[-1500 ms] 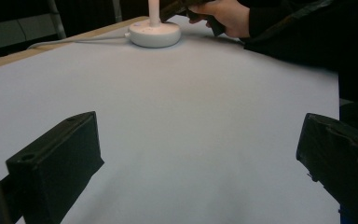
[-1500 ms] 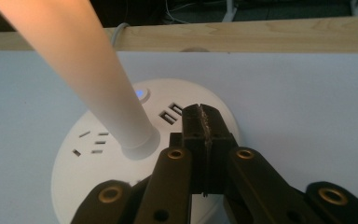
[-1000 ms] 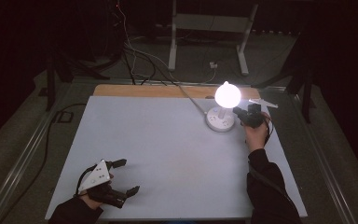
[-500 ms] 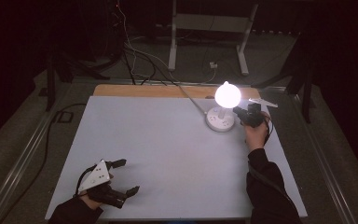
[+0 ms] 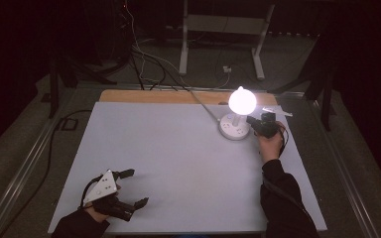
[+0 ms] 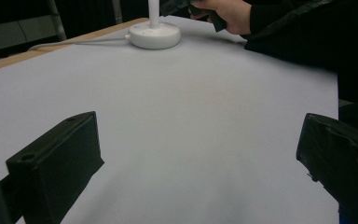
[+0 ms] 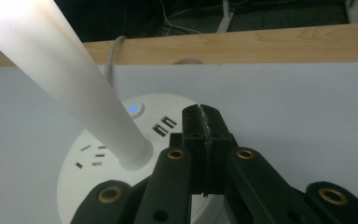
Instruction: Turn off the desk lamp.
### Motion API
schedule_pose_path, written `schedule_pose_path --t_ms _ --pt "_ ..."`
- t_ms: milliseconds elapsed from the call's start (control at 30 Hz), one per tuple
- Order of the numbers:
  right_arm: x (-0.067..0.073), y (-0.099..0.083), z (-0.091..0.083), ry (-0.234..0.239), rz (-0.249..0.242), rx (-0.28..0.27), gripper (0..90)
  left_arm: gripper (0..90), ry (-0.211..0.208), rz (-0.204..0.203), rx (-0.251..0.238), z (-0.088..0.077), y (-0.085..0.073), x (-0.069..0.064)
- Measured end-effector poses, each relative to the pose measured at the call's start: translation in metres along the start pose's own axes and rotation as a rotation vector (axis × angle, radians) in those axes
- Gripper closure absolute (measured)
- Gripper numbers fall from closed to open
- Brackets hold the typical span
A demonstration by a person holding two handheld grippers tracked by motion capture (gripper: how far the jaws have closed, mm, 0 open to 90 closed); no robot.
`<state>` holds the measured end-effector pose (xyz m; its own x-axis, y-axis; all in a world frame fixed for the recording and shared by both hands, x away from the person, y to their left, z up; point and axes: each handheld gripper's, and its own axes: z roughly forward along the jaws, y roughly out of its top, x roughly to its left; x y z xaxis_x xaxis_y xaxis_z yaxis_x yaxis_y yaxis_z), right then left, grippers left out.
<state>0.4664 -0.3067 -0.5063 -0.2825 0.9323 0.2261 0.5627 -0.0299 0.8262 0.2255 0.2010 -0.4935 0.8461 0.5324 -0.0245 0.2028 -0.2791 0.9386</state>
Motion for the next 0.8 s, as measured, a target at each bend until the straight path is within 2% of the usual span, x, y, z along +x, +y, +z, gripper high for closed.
schedule_pose_path --t_ms 233,733,800 --pt "0.0012 -0.0029 0.0023 -0.006 -0.013 0.007 90.0 0.5 -0.001 -0.001 0.001 0.0002 0.0 -0.0001" --pt "0.0018 -0.0058 0.0076 -0.003 0.01 0.016 90.0 0.5 0.0 -0.005 -0.002 0.0002 -0.0001 0.0004" --pt "0.0029 -0.0063 0.0086 -0.002 0.001 0.017 90.0 0.5 -0.001 -0.004 0.002 0.0002 -0.0003 0.0002"
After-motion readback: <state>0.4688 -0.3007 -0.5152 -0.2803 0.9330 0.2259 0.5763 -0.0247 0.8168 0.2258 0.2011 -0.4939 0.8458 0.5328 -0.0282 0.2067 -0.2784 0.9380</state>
